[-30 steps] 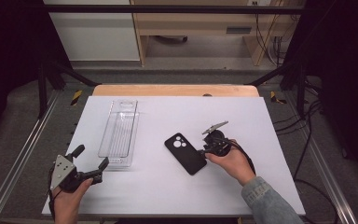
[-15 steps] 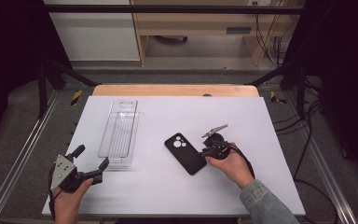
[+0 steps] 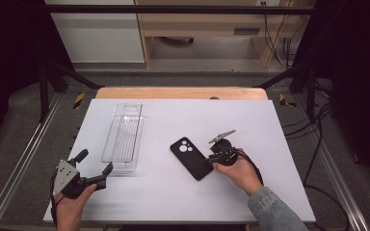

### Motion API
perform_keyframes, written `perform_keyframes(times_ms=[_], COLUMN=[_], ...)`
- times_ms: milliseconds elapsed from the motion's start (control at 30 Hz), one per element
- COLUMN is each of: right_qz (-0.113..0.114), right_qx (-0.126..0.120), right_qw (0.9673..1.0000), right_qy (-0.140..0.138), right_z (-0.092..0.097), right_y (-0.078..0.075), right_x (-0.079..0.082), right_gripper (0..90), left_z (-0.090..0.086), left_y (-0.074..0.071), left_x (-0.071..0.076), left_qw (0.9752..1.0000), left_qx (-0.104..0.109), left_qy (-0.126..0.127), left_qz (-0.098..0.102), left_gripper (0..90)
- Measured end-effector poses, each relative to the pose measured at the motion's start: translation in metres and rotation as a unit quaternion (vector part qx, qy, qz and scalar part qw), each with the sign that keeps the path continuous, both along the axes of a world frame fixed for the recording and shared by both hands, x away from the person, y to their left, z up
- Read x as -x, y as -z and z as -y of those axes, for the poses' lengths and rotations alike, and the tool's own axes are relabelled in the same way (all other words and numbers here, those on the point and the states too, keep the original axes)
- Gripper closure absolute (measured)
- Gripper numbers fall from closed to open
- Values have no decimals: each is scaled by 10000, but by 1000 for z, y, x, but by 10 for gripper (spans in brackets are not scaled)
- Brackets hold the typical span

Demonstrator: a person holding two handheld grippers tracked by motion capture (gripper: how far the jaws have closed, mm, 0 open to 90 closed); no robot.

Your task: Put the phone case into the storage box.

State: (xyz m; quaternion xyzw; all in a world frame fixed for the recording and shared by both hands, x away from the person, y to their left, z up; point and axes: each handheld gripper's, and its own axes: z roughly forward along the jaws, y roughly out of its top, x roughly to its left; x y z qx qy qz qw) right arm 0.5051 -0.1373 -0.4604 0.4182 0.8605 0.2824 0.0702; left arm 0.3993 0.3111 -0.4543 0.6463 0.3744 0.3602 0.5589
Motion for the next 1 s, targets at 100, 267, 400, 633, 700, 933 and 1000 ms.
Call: perform_keyframes(times_ms=[100,267,400,633,700,933,1000], right_qz=[-13,-33,-52,-117,-138,-155,-161], right_qx=[-2,-5,-28,-83,-94,-84,-86], right_qw=[10000,10000,10000,9999,9998,9998,9998], right_qy=[14,33,36,31,82,71,71], right_z=[0,1,1,1,0,1,1], right_y=[1,2,2,2,2,3,3], right_x=[0,0,0,1,1,1,1], right_gripper=[733,741,747,767,772,776,776], left_z=[0,0,0,0,0,1,1], left_y=[0,0,0,0,0,0,0], left_x=[0,0,0,0,0,0,0], left_qw=[10000,10000,10000,10000,10000,10000,10000], left_qx=[-3,-8,-7,-22,-28,-33,-35], left_qy=[2,3,1,7,7,9,10], left_qz=[0,-1,2,-1,-3,-5,-6], left_gripper=[8,8,8,8,8,8,9])
